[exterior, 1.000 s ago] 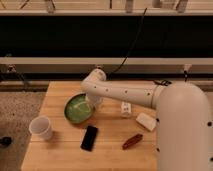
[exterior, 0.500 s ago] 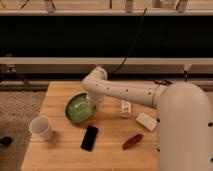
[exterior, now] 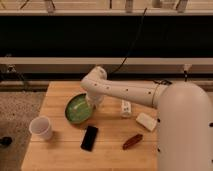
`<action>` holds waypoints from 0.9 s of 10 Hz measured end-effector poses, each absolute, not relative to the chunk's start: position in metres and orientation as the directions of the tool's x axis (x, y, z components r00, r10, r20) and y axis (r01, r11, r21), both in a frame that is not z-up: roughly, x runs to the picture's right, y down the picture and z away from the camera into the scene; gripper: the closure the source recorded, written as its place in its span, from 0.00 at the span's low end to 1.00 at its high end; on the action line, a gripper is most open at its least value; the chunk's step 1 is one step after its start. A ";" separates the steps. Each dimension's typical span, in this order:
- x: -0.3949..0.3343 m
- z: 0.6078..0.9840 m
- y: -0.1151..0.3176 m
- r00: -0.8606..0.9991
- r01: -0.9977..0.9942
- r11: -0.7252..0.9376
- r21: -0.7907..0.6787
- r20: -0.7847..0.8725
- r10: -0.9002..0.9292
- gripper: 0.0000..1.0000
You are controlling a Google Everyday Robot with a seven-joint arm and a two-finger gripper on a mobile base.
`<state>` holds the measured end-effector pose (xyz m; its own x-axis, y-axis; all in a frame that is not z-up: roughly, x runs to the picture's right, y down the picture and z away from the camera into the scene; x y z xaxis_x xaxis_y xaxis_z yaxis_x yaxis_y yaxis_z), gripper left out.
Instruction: Drag the ceramic bowl in a circle
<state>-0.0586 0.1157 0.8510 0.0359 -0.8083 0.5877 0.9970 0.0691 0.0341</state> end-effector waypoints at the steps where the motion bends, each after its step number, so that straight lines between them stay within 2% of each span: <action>1: -0.059 0.850 0.117 0.018 0.998 0.049 0.036 0.590 -0.807 0.96; 9: -0.062 0.849 0.110 -0.023 0.999 0.008 0.049 0.595 -0.803 0.96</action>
<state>-0.0625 0.1100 0.8486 -0.0234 -0.8034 0.5950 0.9987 0.0075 0.0495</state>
